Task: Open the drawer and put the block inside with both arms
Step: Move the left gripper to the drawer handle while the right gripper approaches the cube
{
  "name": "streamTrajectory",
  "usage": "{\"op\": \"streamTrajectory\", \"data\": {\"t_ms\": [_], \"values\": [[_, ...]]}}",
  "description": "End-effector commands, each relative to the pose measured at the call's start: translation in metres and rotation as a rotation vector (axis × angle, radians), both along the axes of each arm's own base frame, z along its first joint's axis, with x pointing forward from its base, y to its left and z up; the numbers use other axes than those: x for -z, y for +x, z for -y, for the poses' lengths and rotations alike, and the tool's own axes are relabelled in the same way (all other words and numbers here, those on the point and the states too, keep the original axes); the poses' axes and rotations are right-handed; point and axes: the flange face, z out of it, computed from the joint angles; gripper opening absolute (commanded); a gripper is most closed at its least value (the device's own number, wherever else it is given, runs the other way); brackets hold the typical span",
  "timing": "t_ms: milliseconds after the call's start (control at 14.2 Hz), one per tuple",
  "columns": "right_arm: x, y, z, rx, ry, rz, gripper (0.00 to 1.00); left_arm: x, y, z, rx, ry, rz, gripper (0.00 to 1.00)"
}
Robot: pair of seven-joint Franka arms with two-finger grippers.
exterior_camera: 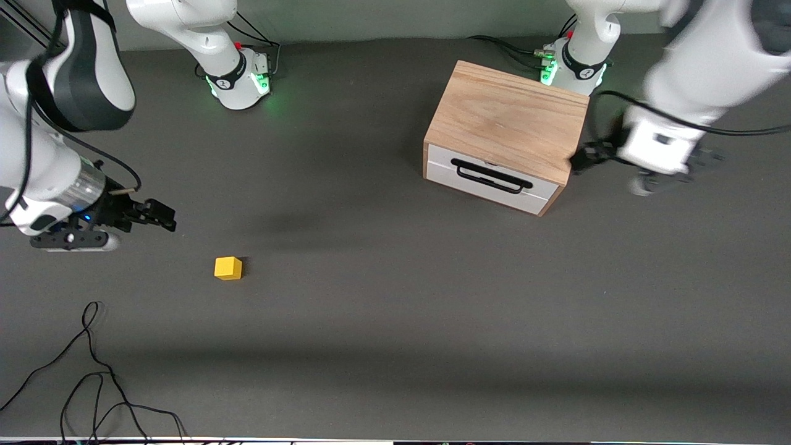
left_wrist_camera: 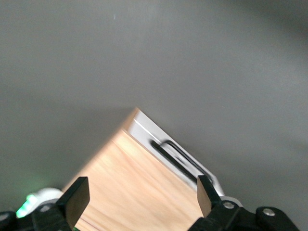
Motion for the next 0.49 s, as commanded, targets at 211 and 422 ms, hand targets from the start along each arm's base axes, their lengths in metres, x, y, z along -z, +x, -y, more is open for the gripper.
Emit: {"op": "streamTrajectory", "data": {"t_ms": [211, 422], "values": [[0.069, 0.029, -0.003, 0.004, 0.010, -0.012, 1.00, 0.024, -0.020, 0.092, -0.334, 0.039, -0.010, 1.00], [0.111, 0.033, 0.001, -0.006, 0.008, 0.008, 1.00, 0.036, -0.029, 0.103, -0.389, 0.078, -0.031, 1.00]]}}
